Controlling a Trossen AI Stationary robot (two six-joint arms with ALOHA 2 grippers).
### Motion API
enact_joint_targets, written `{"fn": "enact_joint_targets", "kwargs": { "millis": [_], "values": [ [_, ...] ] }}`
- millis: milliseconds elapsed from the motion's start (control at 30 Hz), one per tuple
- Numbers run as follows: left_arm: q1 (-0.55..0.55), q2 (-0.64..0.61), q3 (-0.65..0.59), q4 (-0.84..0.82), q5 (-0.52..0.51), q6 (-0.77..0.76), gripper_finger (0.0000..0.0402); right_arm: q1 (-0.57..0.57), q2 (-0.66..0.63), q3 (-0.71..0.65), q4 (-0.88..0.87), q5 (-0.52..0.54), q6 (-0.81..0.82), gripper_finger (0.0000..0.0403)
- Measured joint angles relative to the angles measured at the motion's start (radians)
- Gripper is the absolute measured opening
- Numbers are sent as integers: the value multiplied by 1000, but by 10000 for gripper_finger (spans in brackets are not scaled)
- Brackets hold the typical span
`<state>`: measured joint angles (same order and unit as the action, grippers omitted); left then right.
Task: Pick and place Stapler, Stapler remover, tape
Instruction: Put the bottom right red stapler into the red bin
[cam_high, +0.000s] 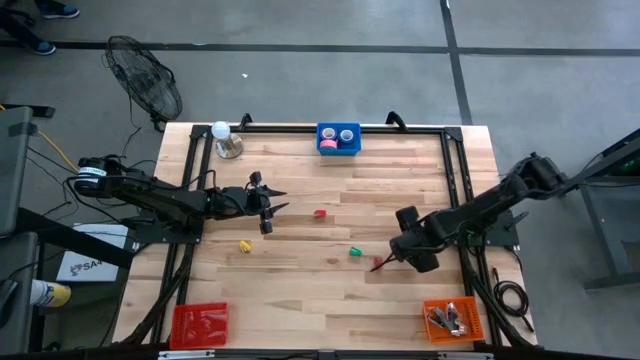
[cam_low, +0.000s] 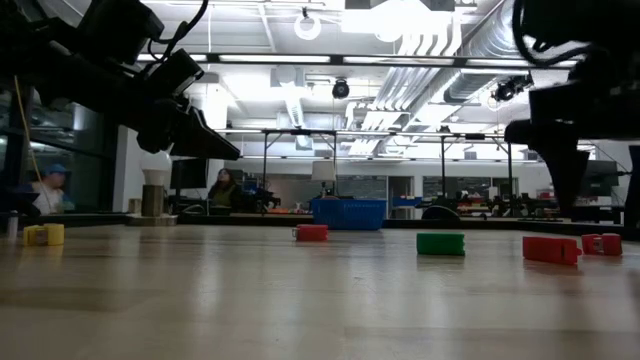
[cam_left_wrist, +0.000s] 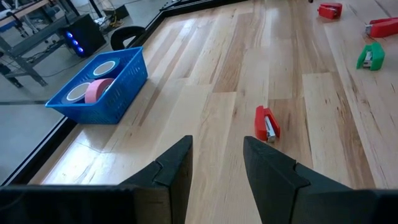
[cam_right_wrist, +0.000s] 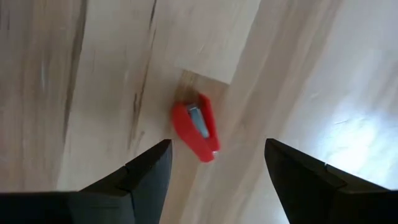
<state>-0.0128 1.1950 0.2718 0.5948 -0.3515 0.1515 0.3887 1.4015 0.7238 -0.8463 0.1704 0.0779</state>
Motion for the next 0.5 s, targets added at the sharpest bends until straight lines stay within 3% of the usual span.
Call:
{"fn": "enact_joint_targets", "kwargs": {
  "millis": [500],
  "values": [
    [0, 0, 0, -3, 0, 0, 138, -9, 107, -1, 40, 0, -60, 247]
  ]
}}
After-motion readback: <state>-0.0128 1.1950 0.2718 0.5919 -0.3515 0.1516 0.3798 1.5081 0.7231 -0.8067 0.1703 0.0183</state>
